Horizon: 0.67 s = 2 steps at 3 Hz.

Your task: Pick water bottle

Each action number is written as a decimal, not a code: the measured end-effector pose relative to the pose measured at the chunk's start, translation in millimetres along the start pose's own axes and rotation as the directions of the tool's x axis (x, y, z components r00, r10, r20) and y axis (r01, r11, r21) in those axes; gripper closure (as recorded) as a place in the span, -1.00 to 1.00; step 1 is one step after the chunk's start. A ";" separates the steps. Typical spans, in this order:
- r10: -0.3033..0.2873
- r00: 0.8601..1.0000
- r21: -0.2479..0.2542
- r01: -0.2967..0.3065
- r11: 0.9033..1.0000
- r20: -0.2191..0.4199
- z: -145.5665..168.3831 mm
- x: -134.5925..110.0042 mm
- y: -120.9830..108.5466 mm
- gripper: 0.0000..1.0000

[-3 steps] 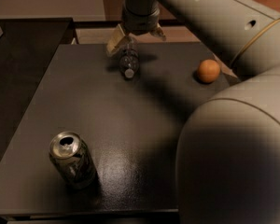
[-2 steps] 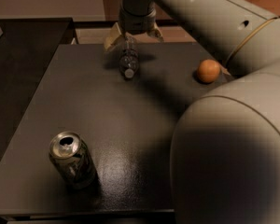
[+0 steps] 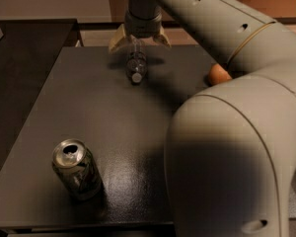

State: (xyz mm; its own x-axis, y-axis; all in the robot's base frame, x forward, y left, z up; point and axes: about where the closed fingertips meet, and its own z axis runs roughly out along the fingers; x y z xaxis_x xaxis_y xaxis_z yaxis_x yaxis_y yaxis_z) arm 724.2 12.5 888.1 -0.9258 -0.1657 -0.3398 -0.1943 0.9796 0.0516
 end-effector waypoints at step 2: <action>0.060 0.997 0.047 -0.058 0.997 -0.053 25.6 -8.0 -5.5 -1.00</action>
Offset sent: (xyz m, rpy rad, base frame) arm 0.0266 -0.0031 -0.0266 -0.0626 0.0830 -0.1051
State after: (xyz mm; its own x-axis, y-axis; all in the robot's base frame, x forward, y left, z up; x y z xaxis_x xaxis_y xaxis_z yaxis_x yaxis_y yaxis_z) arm 741.0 11.4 866.5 -0.9517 -0.1123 -0.2857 -0.1251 0.9918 0.0269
